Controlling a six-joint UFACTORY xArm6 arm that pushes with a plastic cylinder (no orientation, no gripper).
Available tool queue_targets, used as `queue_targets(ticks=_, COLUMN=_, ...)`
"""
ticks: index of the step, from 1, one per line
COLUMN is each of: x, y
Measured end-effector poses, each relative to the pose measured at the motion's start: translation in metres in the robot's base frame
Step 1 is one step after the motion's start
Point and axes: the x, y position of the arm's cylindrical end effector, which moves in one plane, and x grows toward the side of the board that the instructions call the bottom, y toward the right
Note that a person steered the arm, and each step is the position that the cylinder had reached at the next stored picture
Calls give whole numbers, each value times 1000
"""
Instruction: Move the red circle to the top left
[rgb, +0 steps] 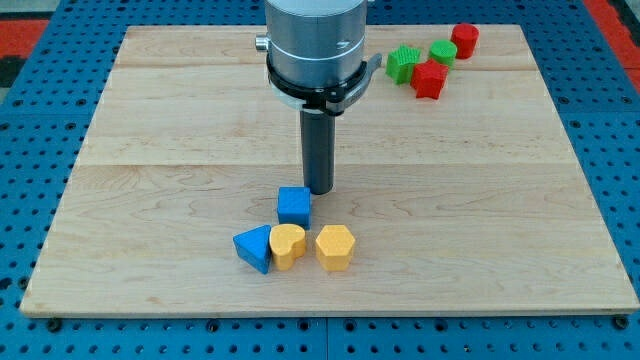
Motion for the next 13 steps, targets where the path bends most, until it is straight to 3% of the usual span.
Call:
queue_targets(ticks=2, x=5, y=4)
queue_targets(ticks=3, x=-44, y=72)
queue_targets(ticks=5, x=-186, y=303)
queue_targets(ticks=6, x=-248, y=300)
queue_targets(ticks=7, x=-271, y=253)
queue_targets(ticks=8, x=-264, y=172)
queue_targets(ticks=9, x=-280, y=212)
queue_targets(ticks=10, x=-251, y=234)
queue_targets(ticks=12, x=-227, y=73)
queue_targets(ticks=13, x=-236, y=73)
